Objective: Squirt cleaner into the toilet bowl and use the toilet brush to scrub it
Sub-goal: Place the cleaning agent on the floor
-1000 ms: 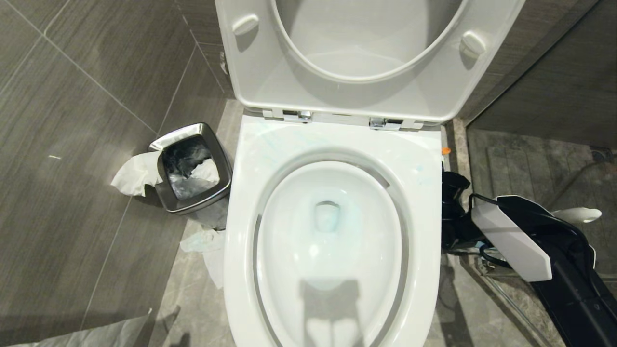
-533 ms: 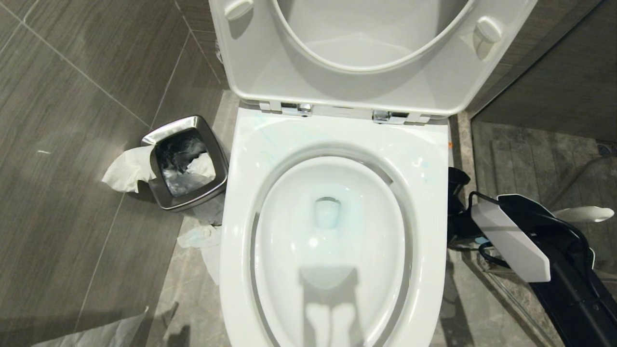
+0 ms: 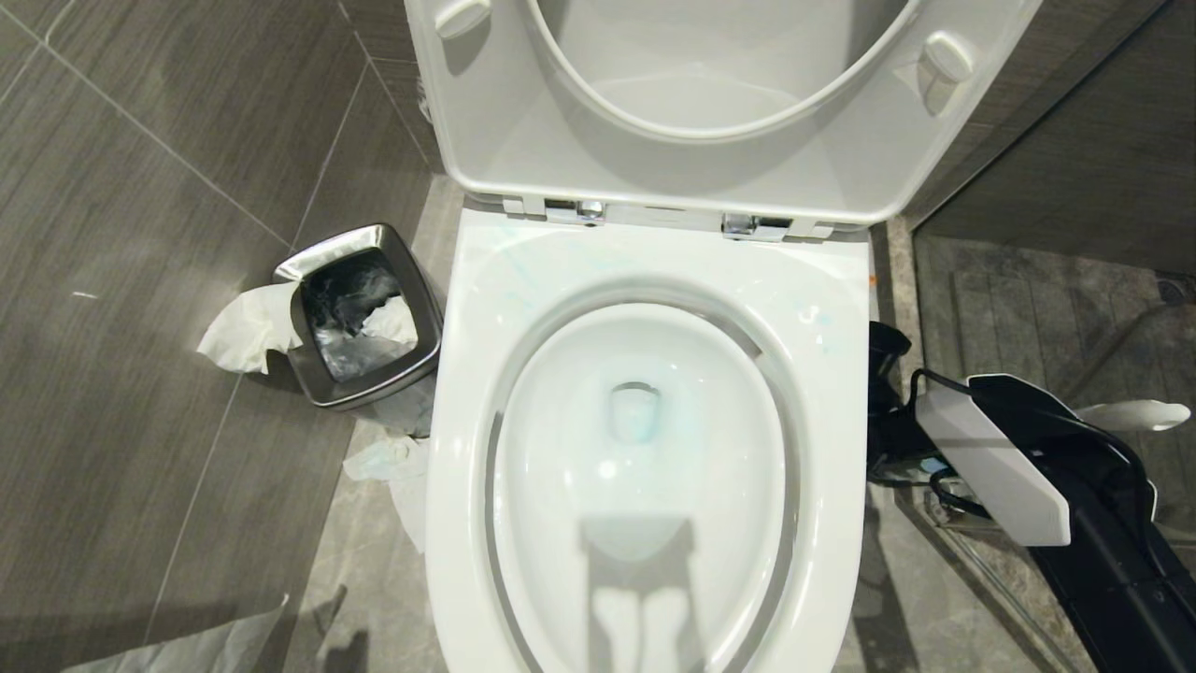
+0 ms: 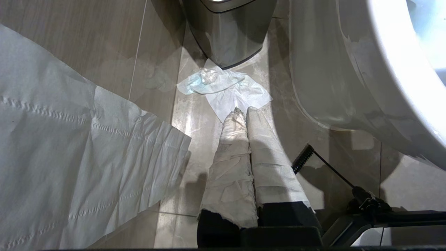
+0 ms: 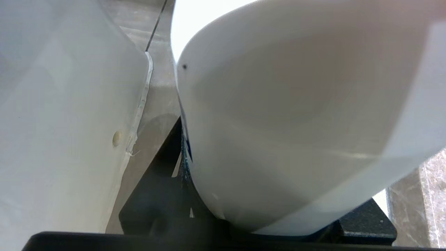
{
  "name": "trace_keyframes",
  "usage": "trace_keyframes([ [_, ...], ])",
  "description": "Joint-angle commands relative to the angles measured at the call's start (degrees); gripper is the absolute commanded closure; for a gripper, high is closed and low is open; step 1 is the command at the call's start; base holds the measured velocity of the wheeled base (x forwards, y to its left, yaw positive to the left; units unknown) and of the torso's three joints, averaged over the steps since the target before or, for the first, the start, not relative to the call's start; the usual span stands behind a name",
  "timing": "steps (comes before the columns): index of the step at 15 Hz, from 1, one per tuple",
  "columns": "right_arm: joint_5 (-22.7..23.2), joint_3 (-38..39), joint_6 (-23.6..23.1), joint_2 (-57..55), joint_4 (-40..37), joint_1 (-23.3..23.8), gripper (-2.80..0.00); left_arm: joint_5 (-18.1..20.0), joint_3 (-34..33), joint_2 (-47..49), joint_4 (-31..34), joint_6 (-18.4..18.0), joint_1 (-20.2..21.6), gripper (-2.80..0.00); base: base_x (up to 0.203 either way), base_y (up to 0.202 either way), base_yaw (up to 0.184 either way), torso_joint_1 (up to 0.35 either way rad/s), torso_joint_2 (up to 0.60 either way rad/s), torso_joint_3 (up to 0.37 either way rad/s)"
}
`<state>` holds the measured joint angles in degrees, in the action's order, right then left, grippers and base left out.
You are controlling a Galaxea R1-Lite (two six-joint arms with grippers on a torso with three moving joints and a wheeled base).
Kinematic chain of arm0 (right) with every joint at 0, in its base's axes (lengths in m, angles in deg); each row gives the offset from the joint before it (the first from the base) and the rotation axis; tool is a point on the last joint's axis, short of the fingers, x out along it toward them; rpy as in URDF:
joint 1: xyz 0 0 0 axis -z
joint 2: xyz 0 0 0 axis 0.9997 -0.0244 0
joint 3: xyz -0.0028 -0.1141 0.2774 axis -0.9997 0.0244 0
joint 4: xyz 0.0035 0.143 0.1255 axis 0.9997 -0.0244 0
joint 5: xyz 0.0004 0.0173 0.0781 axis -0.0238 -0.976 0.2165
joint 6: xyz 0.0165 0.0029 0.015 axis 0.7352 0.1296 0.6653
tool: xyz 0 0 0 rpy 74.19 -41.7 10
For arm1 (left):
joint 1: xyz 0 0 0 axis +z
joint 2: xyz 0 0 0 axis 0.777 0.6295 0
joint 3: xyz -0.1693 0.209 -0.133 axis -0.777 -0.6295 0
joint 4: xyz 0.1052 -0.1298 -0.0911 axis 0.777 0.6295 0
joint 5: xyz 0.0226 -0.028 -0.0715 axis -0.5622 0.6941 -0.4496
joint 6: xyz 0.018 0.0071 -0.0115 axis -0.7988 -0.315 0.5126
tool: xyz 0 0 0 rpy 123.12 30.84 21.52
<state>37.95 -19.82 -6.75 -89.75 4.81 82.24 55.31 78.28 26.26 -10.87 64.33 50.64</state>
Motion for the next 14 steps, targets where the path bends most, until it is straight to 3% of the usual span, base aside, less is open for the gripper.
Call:
trace_keyframes([
  [1,0.0,-0.1,-0.1,-0.1,0.2,-0.1,0.00,0.0,-0.2,0.0,0.0,0.0,0.0,0.00,0.000,0.000,0.000,0.000,0.00,0.000],
  [14,-0.4,0.6,-1.2,-0.6,2.7,0.1,0.00,0.0,-0.1,0.0,0.0,0.0,0.0,0.00,0.000,0.000,0.000,0.000,0.00,0.000],
])
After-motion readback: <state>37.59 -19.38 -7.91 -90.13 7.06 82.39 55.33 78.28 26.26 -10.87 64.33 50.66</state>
